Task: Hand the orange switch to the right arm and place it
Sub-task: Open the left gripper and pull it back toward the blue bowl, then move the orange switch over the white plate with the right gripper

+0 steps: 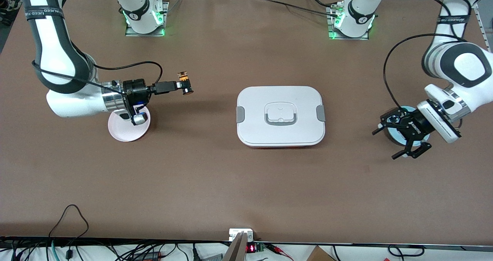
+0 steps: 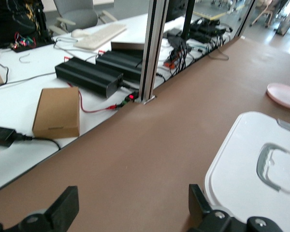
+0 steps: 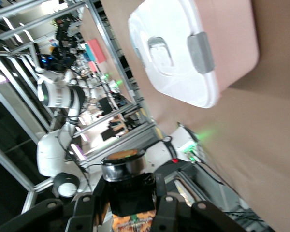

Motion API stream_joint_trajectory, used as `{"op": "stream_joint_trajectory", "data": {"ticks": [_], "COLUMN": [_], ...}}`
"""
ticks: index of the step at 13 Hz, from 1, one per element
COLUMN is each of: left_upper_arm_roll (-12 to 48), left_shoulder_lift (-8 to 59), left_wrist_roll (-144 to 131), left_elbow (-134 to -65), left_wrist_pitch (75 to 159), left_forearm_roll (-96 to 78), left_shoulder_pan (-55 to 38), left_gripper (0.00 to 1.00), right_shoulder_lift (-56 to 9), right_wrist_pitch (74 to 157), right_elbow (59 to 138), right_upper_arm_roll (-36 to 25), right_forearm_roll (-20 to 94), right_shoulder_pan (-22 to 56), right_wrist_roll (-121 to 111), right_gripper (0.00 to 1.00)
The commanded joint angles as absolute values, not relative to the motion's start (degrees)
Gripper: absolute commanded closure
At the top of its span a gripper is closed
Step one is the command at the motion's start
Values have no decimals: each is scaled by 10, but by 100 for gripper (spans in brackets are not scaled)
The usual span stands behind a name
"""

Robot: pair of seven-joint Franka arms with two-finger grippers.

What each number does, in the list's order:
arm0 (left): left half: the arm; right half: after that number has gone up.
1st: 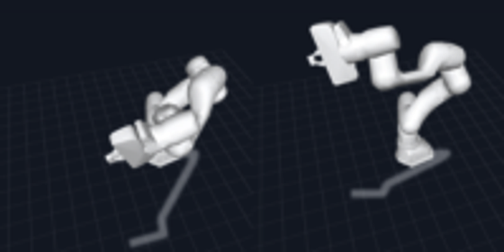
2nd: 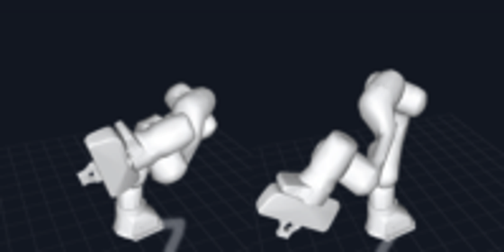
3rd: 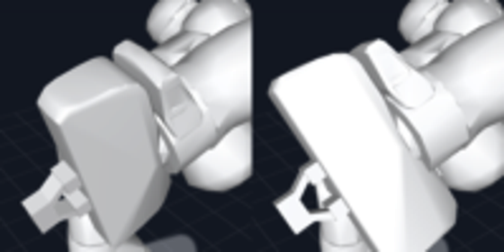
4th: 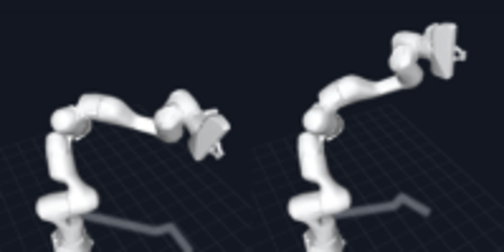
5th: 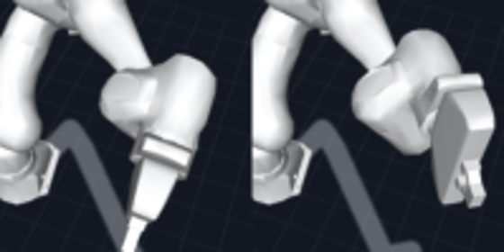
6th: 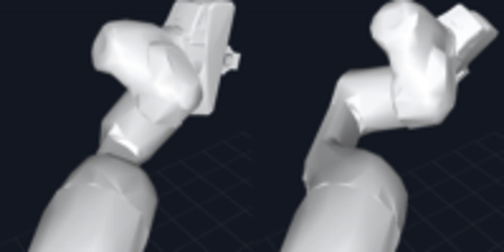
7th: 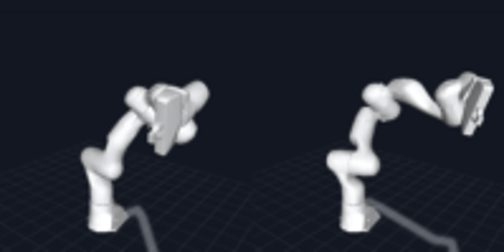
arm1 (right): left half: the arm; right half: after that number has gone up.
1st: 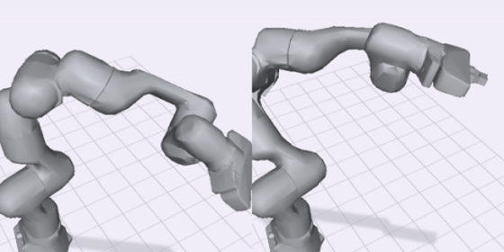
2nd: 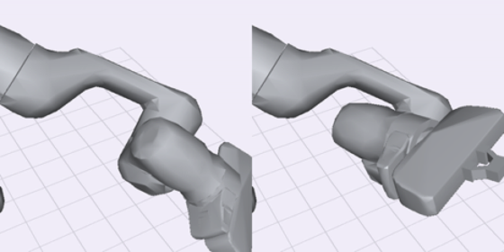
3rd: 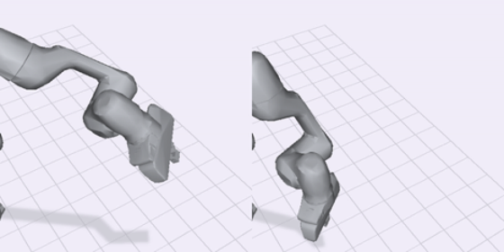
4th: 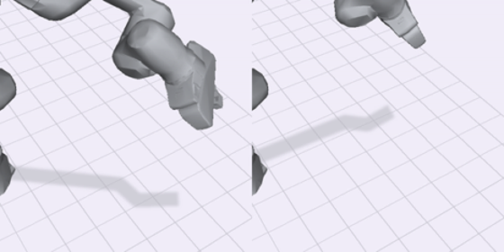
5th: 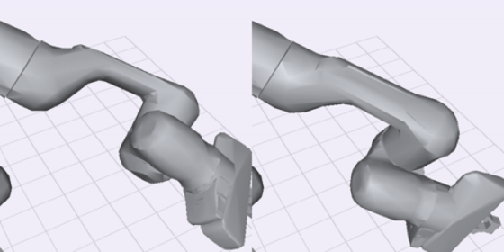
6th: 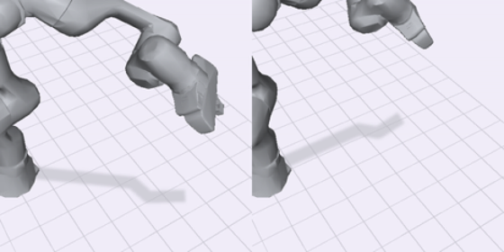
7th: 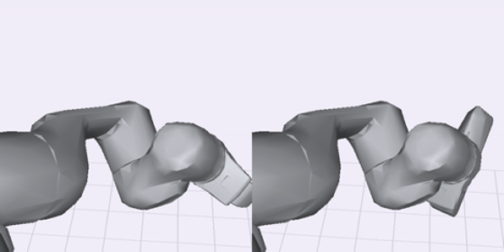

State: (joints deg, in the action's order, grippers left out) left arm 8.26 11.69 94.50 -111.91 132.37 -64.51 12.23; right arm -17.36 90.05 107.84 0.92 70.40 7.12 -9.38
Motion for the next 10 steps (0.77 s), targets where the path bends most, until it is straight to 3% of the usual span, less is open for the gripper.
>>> {"op": "stream_joint_trajectory", "data": {"ticks": [1, 4, 10], "left_upper_arm_roll": [68, 64, 44], "left_shoulder_lift": [79, 66, 62], "left_wrist_roll": [841, 645, 417], "left_elbow": [-1125, -1050, -916], "left_wrist_pitch": [1304, 1208, 992], "left_forearm_roll": [-521, -313, -113], "left_shoulder_pan": [119, 122, 113], "left_gripper": [0, 0, 0], "right_shoulder_lift": [-150, -143, -141], "right_wrist_pitch": [904, 902, 906], "right_elbow": [1081, 1081, 1057], "right_upper_arm_roll": [13, 13, 13], "right_forearm_roll": [615, 522, 282], "right_shoulder_pan": [68, 55, 49], "right_wrist_roll": [-113, -144, -244], "right_gripper": [70, 70, 70]}}
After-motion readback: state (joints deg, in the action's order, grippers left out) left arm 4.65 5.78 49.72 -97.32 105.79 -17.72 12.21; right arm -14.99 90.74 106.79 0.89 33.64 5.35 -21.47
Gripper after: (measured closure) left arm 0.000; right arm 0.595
